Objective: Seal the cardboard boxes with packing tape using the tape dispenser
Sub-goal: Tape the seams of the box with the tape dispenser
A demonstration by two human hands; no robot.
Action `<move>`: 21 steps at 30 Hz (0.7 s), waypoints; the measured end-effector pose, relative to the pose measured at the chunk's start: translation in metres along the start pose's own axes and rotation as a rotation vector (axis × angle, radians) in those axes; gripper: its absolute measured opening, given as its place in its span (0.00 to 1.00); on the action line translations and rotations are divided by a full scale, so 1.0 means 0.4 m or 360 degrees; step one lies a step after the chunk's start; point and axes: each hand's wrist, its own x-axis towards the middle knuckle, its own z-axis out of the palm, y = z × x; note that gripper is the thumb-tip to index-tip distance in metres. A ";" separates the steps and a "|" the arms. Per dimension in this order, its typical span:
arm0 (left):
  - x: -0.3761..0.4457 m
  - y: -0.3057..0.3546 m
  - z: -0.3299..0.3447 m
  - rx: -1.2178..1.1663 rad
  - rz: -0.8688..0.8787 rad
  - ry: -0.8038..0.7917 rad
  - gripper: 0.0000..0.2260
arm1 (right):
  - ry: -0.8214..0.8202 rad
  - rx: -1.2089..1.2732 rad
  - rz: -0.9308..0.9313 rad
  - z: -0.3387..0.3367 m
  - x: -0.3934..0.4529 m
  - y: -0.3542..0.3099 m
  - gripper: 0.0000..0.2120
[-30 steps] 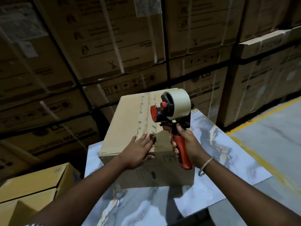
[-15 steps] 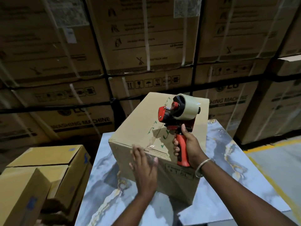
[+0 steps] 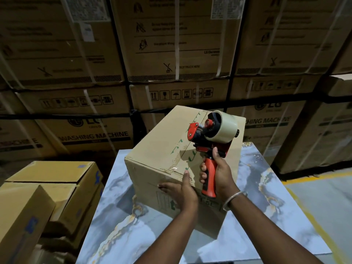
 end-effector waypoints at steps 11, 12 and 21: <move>0.024 -0.015 -0.040 0.0241 0.0088 -0.0123 0.54 | -0.0014 -0.0054 0.0051 0.020 0.012 0.007 0.24; 0.037 -0.011 -0.052 0.0293 0.0120 -0.0141 0.53 | -0.0014 -0.0044 0.0080 0.026 0.015 0.005 0.24; 0.226 0.061 -0.153 0.0491 0.0312 -0.0422 0.53 | -0.0137 -0.0266 0.0124 0.110 0.093 0.027 0.25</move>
